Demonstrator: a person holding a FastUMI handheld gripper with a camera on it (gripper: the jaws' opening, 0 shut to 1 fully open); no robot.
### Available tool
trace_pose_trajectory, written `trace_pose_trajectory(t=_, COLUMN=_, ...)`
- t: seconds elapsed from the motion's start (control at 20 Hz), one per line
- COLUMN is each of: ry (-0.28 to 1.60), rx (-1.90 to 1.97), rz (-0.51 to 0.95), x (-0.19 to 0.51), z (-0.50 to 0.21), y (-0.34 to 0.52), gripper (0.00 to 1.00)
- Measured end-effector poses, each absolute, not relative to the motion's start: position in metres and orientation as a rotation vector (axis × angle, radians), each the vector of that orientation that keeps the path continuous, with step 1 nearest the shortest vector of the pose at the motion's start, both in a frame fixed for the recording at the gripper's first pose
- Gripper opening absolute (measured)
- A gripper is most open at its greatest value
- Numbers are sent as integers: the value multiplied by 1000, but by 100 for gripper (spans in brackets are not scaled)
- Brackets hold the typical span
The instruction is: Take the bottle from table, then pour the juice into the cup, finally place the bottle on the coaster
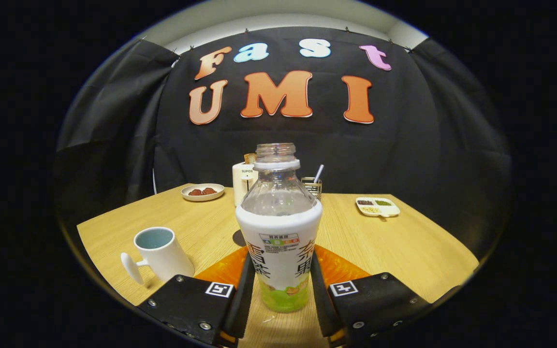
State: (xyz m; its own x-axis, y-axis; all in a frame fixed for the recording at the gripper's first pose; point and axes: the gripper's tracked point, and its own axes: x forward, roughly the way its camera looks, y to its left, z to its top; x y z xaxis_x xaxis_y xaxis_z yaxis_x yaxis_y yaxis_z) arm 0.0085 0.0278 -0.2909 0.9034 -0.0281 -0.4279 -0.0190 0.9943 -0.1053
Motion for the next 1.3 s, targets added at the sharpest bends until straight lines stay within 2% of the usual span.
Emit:
trace_pose_trajectory(t=0.6, ry=287, rx=-677, rz=-11, x=21, z=-270, y=51, gripper=56)
trace_pose_trajectory(t=0.95, ry=257, rx=-993, rz=21, x=23, z=-276, y=68, gripper=56)
trace_pose_trajectory(t=1.3, ry=112, rx=-1284, rz=22, x=24, z=-263, y=84, gripper=56)
